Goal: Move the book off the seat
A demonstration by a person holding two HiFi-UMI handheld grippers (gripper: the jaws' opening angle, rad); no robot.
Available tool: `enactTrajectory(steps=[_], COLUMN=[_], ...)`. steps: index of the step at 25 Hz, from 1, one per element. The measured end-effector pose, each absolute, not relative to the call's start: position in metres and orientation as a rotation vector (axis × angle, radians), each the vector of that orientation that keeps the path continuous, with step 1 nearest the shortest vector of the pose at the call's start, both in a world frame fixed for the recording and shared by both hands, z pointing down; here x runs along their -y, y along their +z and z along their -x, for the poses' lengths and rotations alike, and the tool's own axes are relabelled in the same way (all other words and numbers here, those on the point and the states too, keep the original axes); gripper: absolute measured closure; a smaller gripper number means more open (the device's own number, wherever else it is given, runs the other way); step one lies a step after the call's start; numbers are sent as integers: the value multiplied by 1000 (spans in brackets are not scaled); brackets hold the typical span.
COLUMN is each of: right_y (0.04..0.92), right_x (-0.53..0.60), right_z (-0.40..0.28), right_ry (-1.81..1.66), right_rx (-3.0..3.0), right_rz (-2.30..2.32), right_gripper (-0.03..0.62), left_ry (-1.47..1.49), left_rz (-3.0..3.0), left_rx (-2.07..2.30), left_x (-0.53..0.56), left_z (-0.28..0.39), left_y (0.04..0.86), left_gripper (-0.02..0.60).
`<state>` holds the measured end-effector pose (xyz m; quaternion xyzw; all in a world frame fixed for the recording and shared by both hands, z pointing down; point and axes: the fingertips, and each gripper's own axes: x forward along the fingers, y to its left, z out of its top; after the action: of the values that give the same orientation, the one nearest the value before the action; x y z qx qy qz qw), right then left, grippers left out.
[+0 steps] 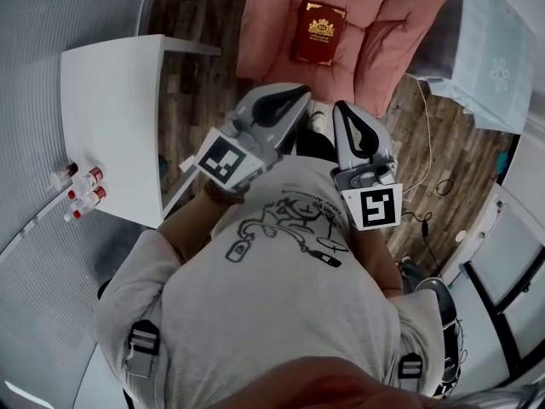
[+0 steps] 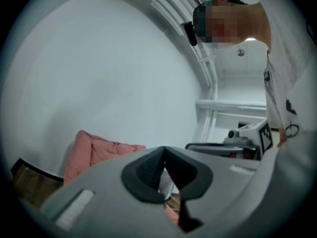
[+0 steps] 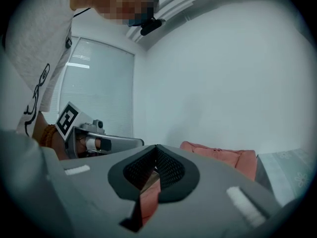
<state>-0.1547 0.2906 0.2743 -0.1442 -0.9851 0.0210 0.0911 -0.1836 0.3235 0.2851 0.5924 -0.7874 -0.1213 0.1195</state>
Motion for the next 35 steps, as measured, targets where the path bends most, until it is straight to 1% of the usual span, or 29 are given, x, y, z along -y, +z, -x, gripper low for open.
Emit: enactTrajectory(steps=[9, 20, 22, 24, 28, 29, 30, 35], right_y=[322, 419, 439, 462, 518, 532, 547, 610], right_x=[-260, -228, -224, -222, -220, -219, -218, -215], right_z=[161, 187, 191, 194, 200, 202, 203, 205], right_ry=[115, 147, 156, 160, 143, 141, 146, 172], right_rx=[2860, 2804, 2797, 2783, 2750, 2746, 2741, 2712], right_rz=[458, 450, 445, 445, 468, 468, 464, 440], right_gripper=[589, 589, 586, 560, 548, 539, 537, 526], left_ry=[-311, -211, -205, -201, -196, -192, -191, -185], left_rz=[-1687, -1641, -1624, -1611, -1618, -1621, -1618, -1595], left_rx=[2282, 2242, 2232, 2222, 2215, 2210, 2203, 2183], left_x=[-291, -270, -267, -265, -261, -259, -257, -256], left_z=[186, 206, 209, 211, 216, 218, 219, 226], left_y=[326, 430, 453, 476, 523, 537, 551, 612], left_gripper=[580, 580, 580, 578, 577, 538, 520, 512])
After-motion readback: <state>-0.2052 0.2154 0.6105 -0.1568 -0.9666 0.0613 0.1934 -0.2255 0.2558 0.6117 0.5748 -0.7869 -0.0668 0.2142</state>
